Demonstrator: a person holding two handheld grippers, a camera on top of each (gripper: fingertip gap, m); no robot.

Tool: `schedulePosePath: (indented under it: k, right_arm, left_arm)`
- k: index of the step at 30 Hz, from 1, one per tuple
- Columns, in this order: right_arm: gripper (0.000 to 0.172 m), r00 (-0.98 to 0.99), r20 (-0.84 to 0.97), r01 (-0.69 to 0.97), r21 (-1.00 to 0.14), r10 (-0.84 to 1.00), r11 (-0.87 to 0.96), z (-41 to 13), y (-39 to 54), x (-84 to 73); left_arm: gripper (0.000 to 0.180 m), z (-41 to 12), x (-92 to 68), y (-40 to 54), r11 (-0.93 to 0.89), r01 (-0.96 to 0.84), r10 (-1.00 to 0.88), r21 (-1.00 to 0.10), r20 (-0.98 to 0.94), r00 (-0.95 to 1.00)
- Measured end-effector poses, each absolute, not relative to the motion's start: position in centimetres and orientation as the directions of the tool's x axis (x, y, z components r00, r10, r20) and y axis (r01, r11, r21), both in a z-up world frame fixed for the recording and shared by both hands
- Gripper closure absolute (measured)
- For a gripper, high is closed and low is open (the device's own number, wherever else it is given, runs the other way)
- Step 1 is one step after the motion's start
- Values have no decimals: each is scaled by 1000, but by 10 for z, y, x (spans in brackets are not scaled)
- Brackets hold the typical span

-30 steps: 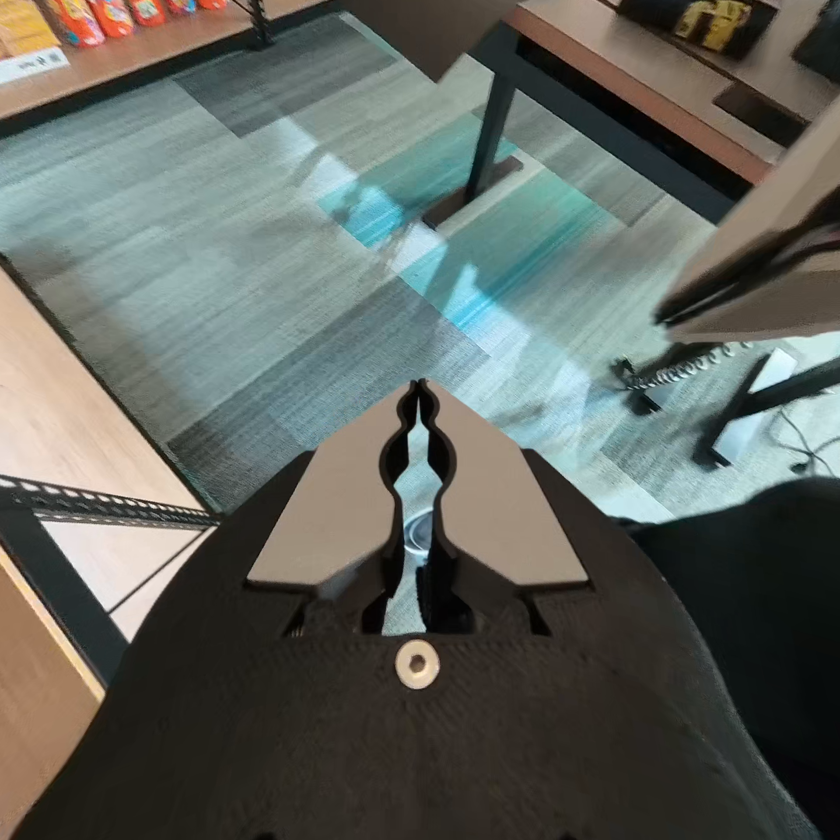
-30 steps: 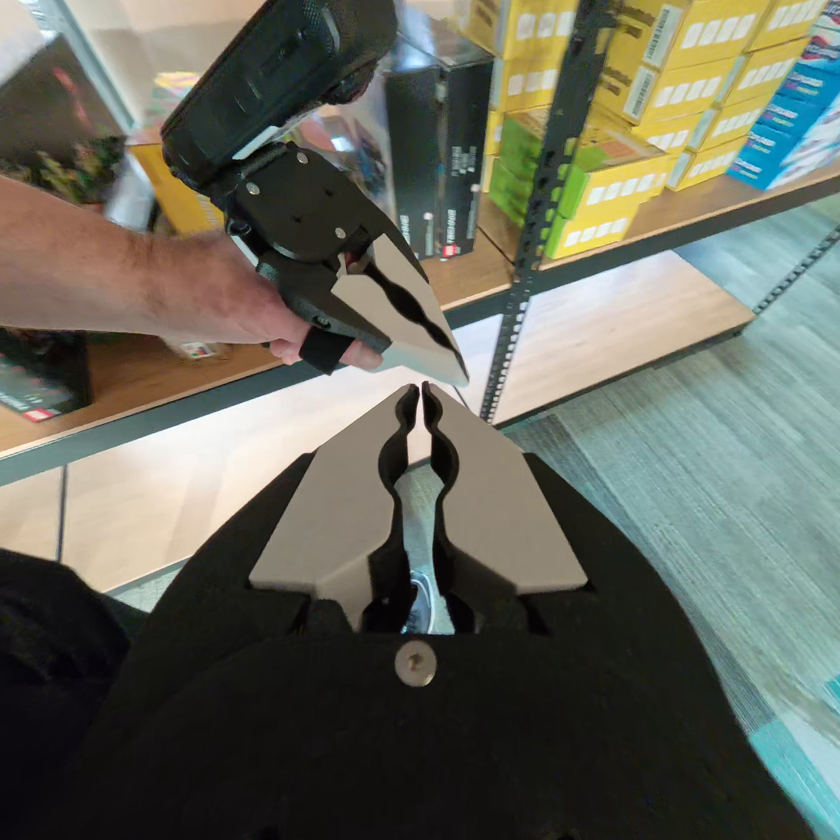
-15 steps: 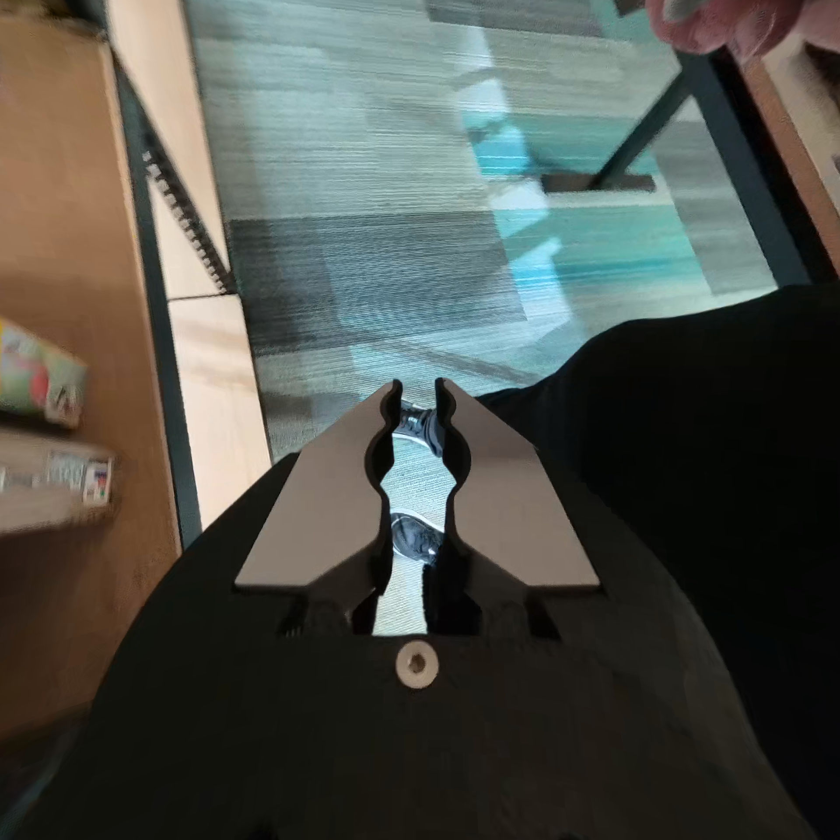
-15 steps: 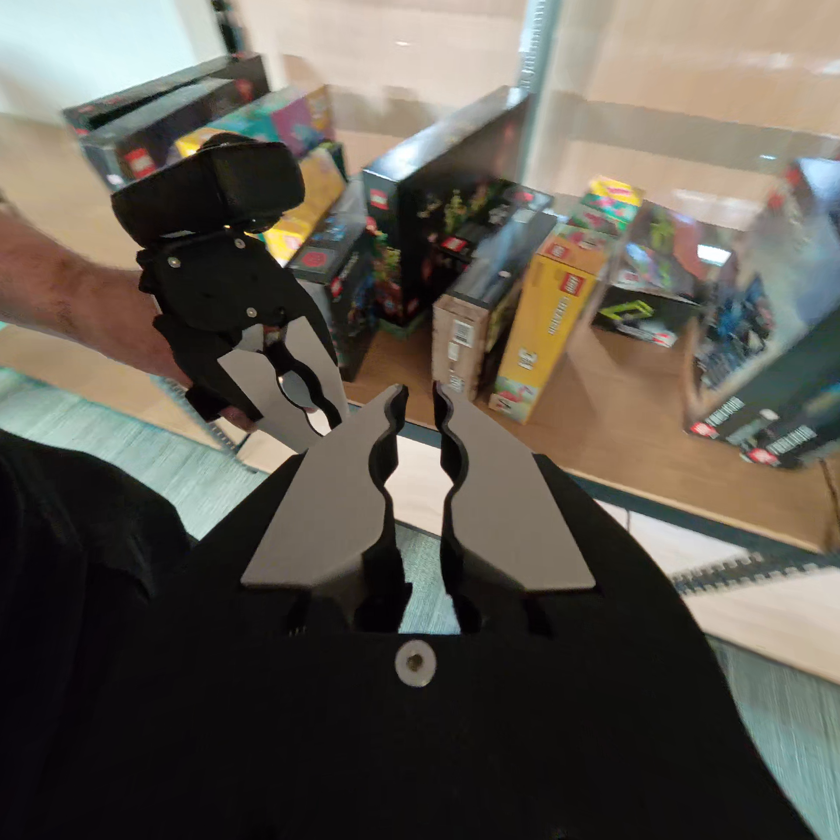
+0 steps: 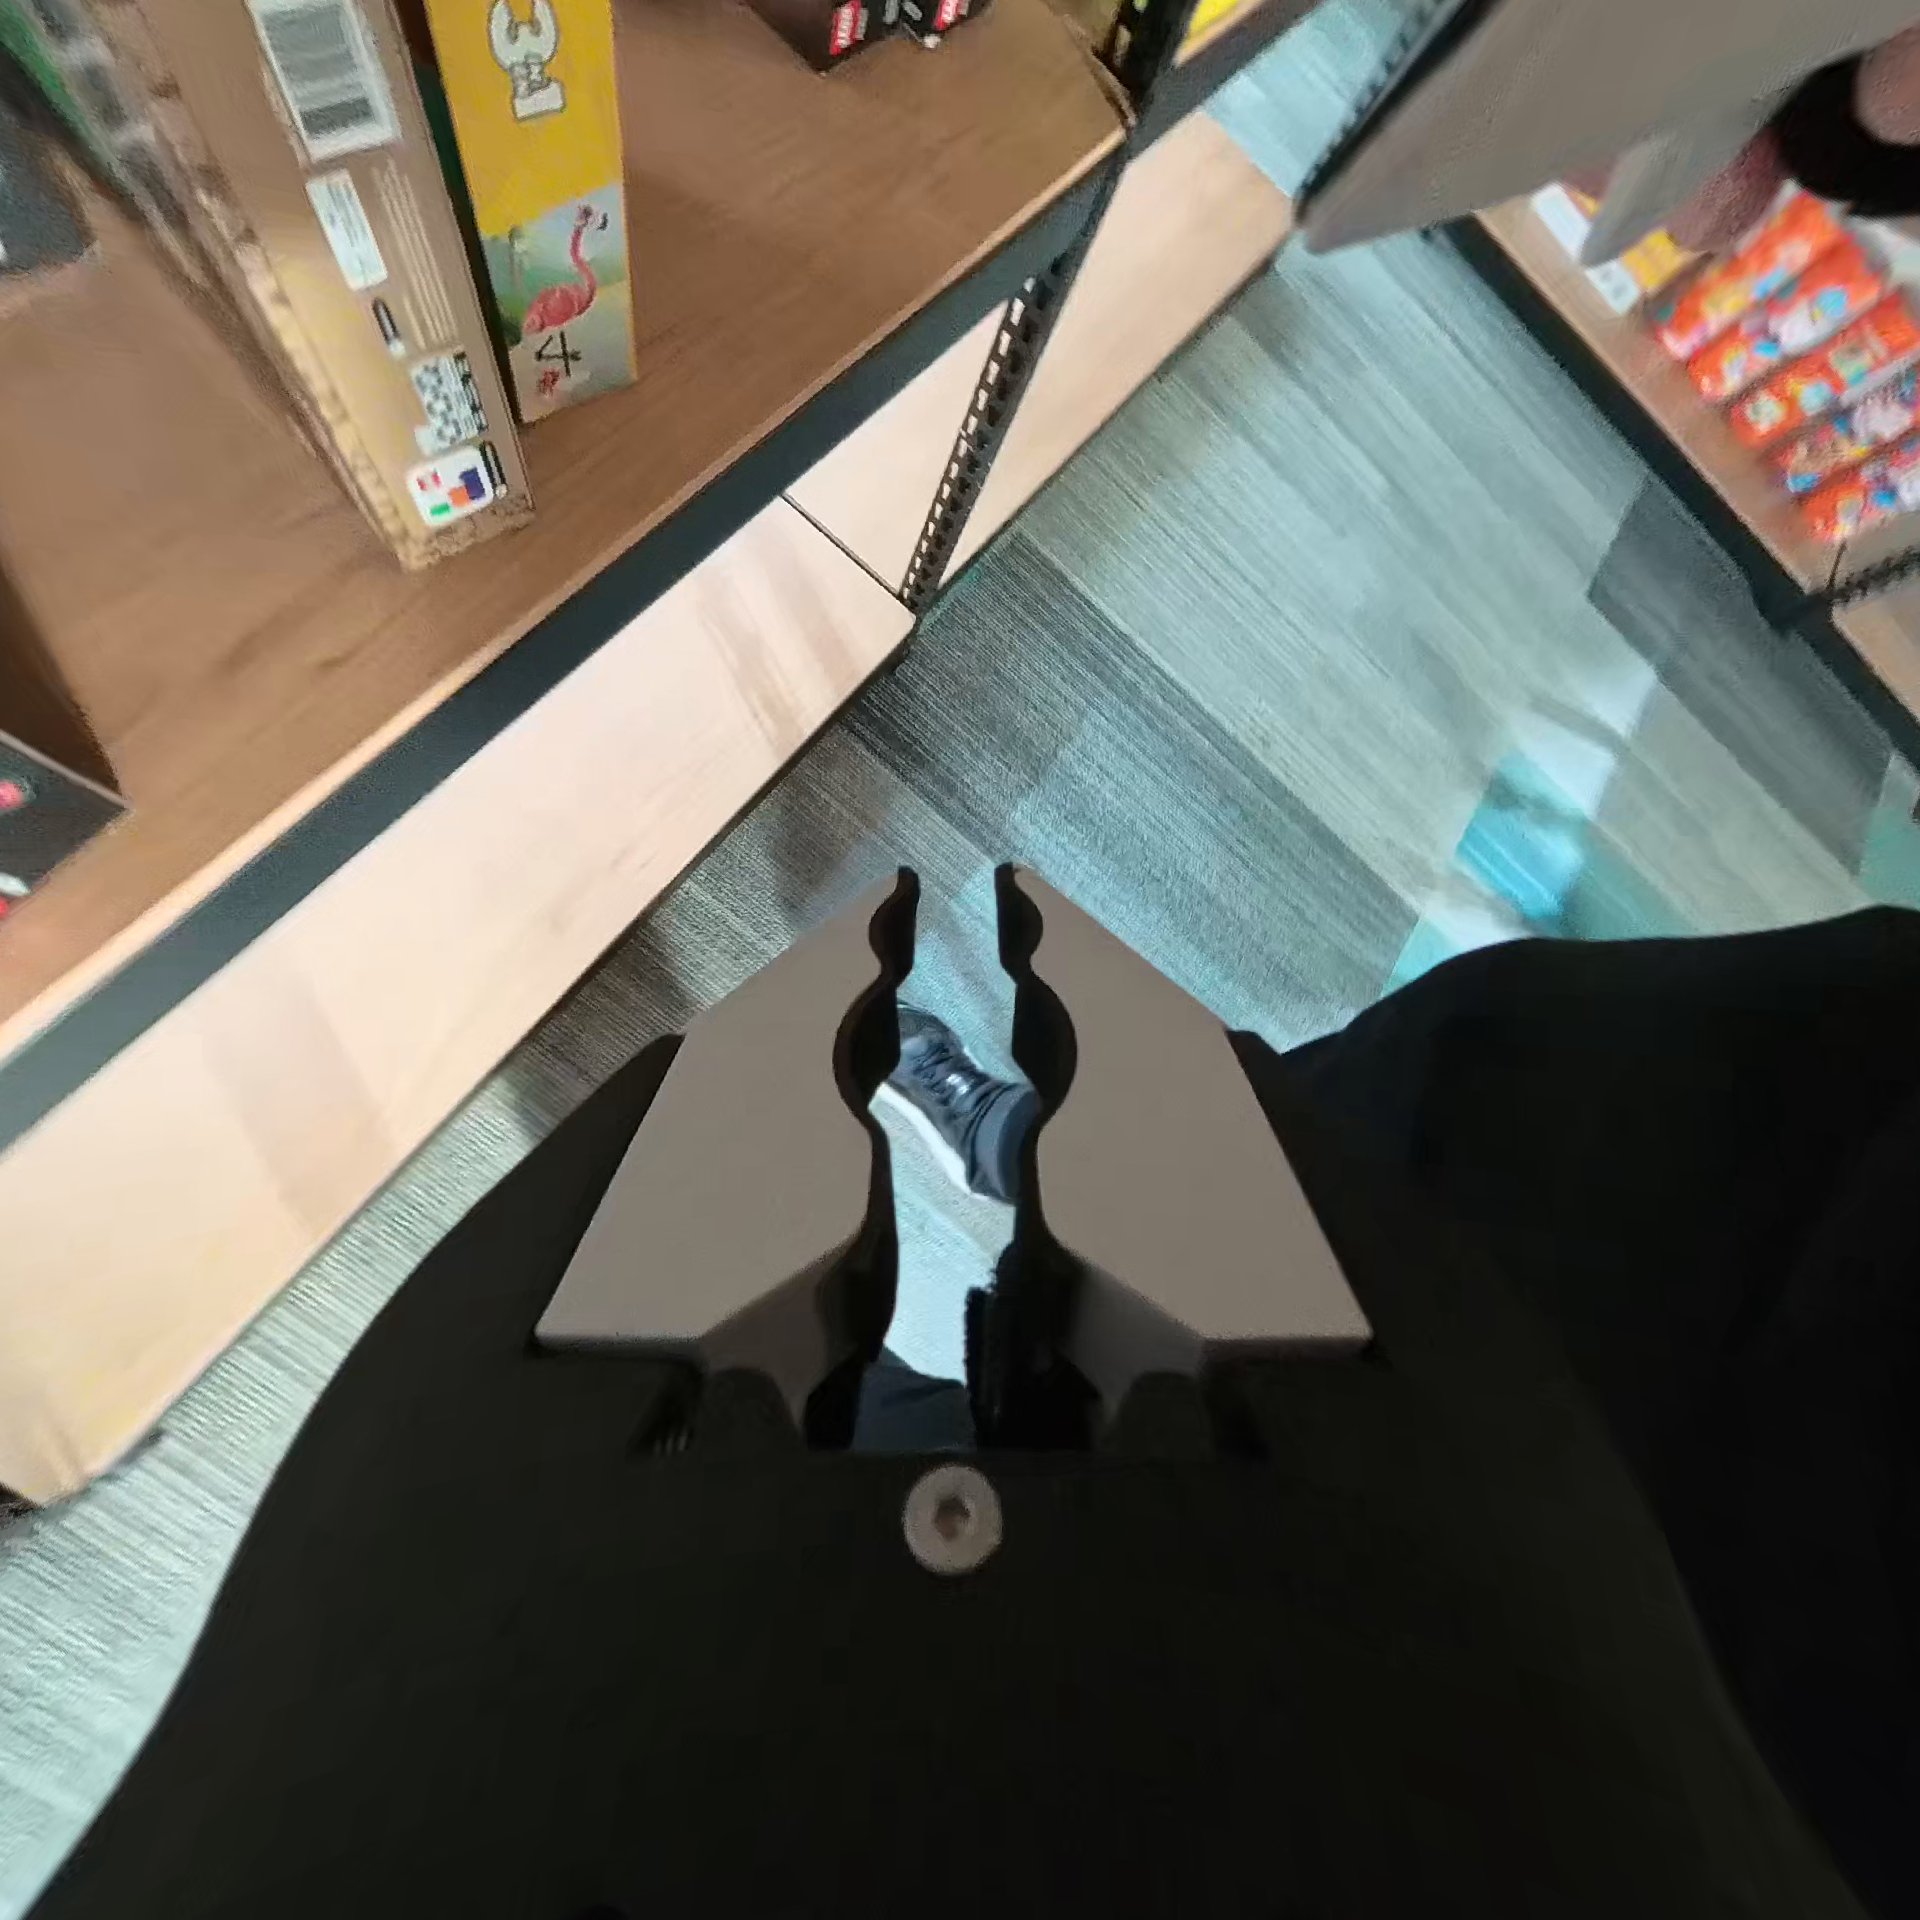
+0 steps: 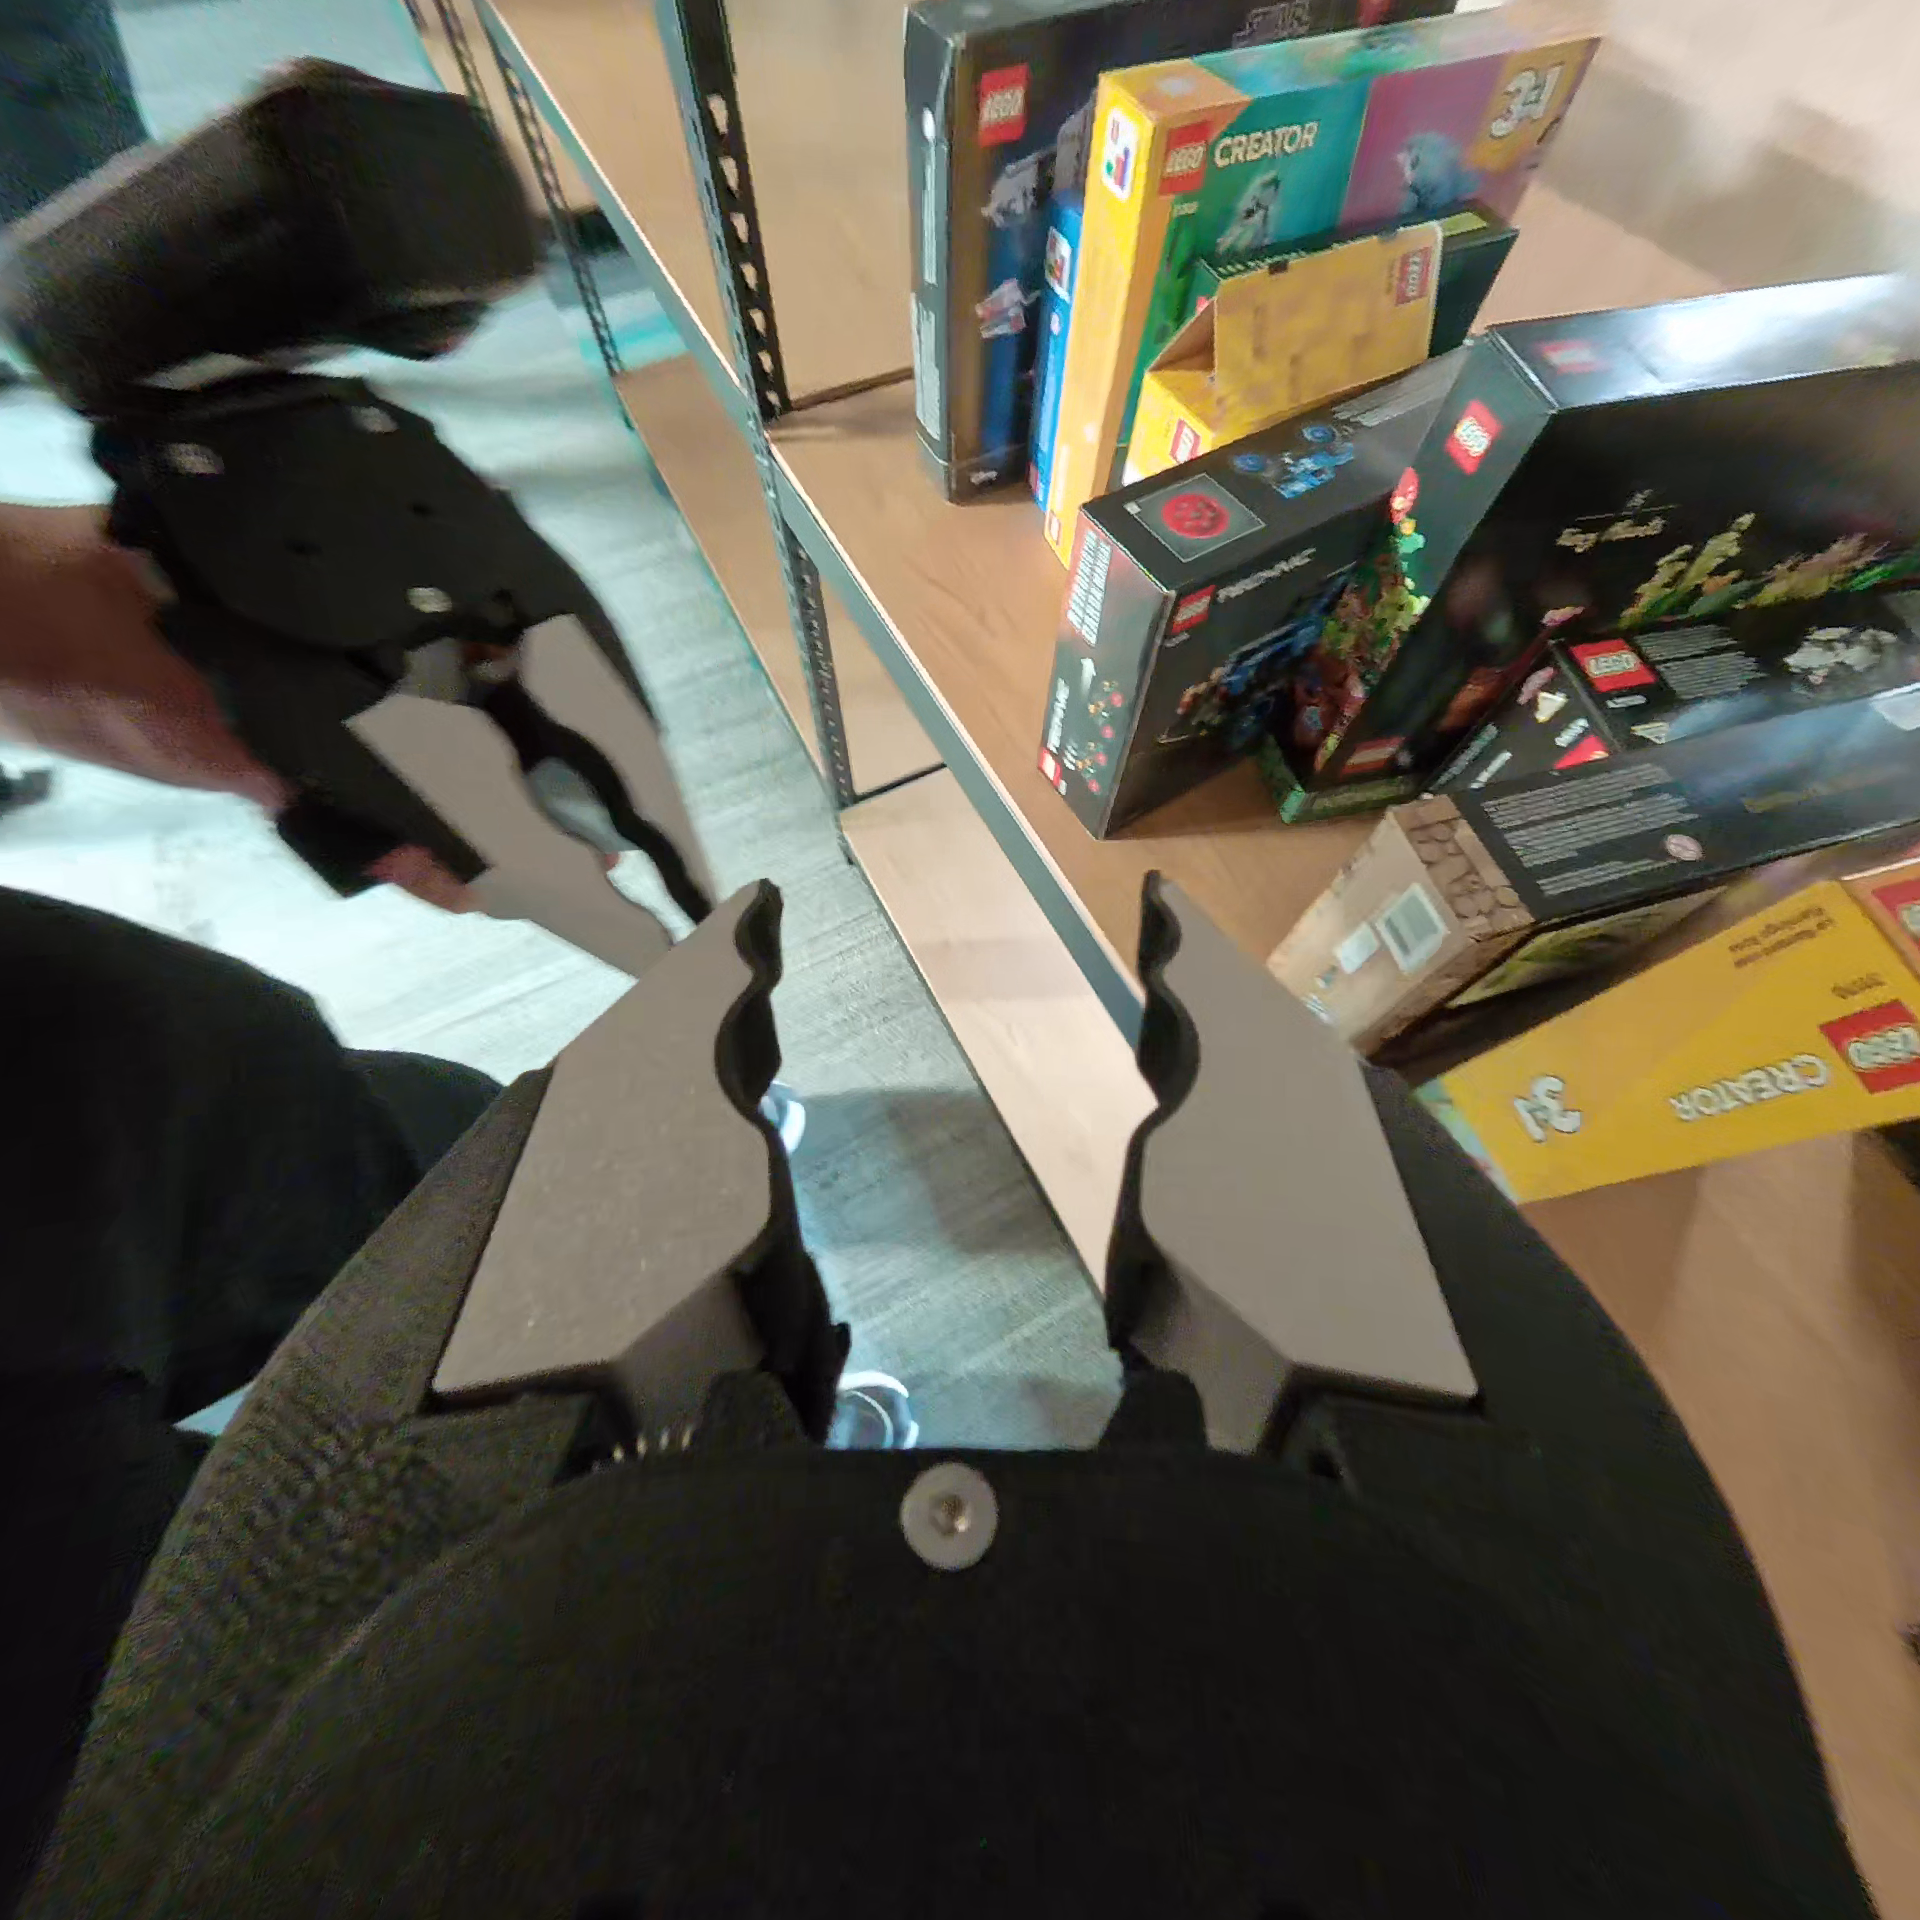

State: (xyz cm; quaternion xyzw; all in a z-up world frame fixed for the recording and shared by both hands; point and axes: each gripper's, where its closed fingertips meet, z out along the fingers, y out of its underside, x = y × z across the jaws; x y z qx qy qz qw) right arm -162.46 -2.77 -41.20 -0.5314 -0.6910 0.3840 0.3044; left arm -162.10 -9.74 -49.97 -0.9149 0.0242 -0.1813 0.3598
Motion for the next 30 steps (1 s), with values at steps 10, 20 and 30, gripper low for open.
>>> schedulePosePath:
  k: [10, 20, 30]
  right_arm:
    - [52, 218, -7, 517, -847, 976, -122, -419, 117, -1669]
    - [56, 482, 1, 517, -807, 876, -284, -474, 212, -1713]
    - [74, 547, 87, 525, -811, 833, -259, -506, 236, -1719]
  left_arm:
    - [169, -534, -1591, -223, -705, 356, 187, -613, 324, 927]
    - [172, -647, -1470, -446, -533, 757, 625, -377, 428, 653]
    - [174, -682, -1336, -541, -470, 862, 727, -191, 471, 500]
